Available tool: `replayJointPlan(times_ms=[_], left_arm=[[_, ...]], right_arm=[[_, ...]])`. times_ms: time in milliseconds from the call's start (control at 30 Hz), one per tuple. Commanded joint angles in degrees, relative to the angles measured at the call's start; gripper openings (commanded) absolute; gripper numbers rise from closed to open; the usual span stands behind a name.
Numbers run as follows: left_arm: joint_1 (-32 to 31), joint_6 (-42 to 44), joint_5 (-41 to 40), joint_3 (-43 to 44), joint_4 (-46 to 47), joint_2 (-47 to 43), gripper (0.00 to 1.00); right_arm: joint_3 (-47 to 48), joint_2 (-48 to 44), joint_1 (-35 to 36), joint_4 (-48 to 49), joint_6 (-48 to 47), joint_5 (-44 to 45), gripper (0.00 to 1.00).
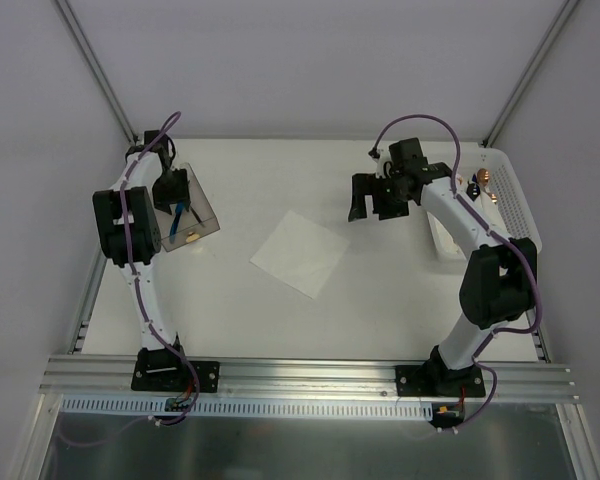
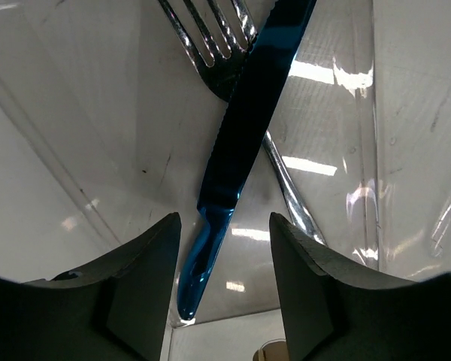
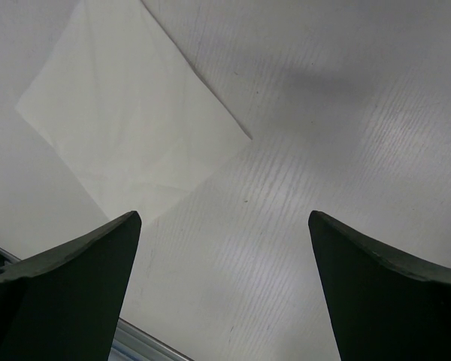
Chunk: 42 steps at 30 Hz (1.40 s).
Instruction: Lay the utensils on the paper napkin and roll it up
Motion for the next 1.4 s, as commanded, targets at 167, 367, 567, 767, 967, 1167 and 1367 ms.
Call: replayJointPlan(times_ms=[167, 367, 567, 767, 967, 1167, 1367], left_arm=[[0.08, 1.34, 0.04, 0.28, -1.58, 1.63, 0.44], [0.08, 0.99, 0.92, -1.13, -1.58, 1.54, 0.26], [-0.01, -0.41, 1.89, -1.22, -1.49, 0.58, 0.14], [-0.01, -2.96, 3.03, -0.42, -1.66, -3.46, 0.00], [-0.01, -4.99, 3.82, -0.60, -1.75, -8.12, 0.00], [0.08, -6.57, 2.24, -1.13, -2.45, -11.90, 0.00], [0.08, -6.83, 1.62, -1.57, -4.12, -11.73, 0.00]], right_arm=[[2.12, -0.88, -1.67, -1.00, -0.25, -1.64, 0.99], [2.64, -0.17, -2.29, -1.00, 0.36, -1.55, 0.99], [3.09, 0.18, -2.64, -1.09, 0.80, -1.73, 0.99], [2.91, 0.88, -2.55, -1.00, 1.42, -2.34, 0.99], [2.65, 1.15, -2.55, -1.00, 1.68, -2.25, 0.99], [1.68, 0.71, -2.55, -0.91, 1.59, -2.25, 0.99], [1.15, 1.06, -2.47, -0.74, 2.12, -2.60, 0.99]])
